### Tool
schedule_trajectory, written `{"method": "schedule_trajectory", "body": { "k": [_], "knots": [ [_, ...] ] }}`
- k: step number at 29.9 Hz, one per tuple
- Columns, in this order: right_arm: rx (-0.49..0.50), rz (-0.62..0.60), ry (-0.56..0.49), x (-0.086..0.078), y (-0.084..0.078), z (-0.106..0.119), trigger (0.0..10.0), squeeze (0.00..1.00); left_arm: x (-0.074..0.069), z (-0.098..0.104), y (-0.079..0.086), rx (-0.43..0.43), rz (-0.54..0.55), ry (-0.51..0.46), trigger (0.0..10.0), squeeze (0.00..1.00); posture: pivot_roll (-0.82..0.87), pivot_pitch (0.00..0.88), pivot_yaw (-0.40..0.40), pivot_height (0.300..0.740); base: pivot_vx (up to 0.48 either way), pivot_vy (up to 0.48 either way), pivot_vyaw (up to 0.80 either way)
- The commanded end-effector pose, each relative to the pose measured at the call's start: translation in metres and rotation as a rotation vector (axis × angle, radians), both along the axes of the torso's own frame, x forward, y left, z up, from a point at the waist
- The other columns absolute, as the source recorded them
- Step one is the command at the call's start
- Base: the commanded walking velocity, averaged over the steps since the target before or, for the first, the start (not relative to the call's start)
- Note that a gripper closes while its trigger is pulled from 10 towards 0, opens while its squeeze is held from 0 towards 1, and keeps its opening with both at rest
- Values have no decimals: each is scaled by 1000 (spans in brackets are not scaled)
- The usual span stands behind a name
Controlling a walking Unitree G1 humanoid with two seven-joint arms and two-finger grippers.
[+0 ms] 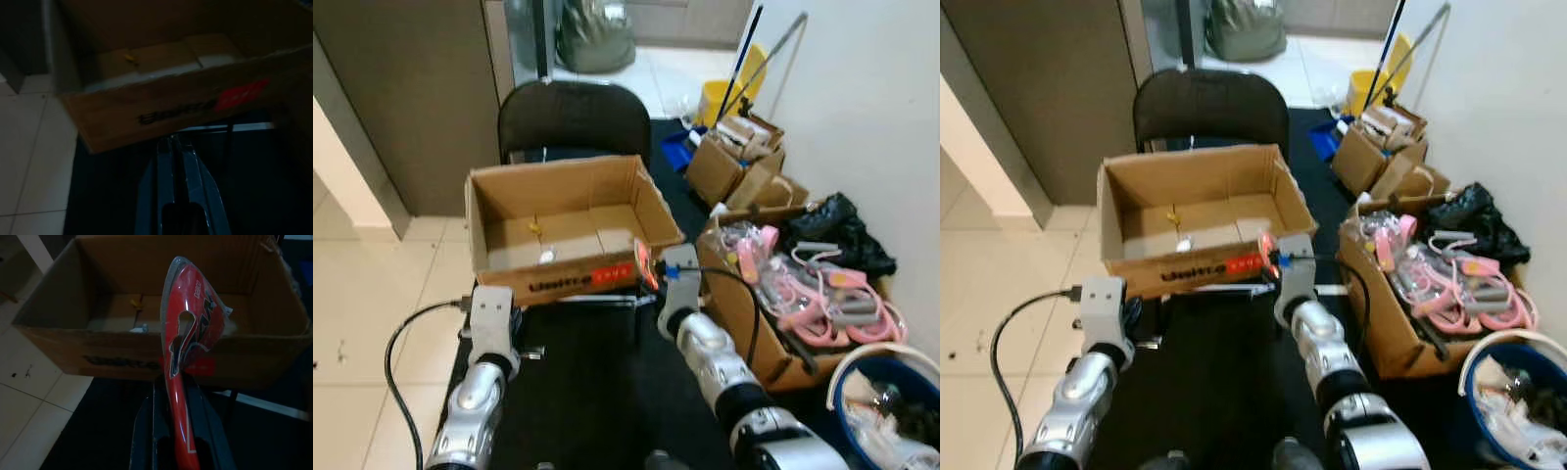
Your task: Picking trash to rubbish bin
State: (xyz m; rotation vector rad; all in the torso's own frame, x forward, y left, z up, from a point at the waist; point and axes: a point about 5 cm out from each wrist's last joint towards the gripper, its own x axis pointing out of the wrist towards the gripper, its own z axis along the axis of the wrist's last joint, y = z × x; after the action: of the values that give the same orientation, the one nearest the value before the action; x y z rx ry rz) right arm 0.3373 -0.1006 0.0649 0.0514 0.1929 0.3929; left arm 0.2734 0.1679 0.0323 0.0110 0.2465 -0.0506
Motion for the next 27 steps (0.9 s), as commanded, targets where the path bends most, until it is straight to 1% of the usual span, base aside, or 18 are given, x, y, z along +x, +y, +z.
{"method": "schedule_trajectory", "body": {
  "k": [1,8,13,16,19,27],
  "knots": [
    [-21,11,24,-2,1,-5,10000,0,-1,-3,-4,3,-27,11,10000,0,61,114,-50,740,345,0,0],
    [-39,42,12,0,7,-1,10000,0,2,1,-7,26,-63,-7,10000,0,58,103,-51,740,343,0,0],
    [-43,61,-2,3,13,3,10000,0,7,9,-6,27,-55,-44,10000,0,64,89,-57,740,341,0,0],
    [-44,65,-3,3,14,4,10000,0,7,10,-6,26,-54,-46,10000,0,64,89,-57,740,339,0,0],
    [-46,81,-3,2,18,3,10000,0,6,12,-4,21,-38,-58,10000,0,68,81,-63,740,341,0,0],
    [-48,90,-2,2,20,3,10000,0,7,15,-2,17,-20,-73,10000,0,73,75,-70,740,340,0,0]
  ]
}}
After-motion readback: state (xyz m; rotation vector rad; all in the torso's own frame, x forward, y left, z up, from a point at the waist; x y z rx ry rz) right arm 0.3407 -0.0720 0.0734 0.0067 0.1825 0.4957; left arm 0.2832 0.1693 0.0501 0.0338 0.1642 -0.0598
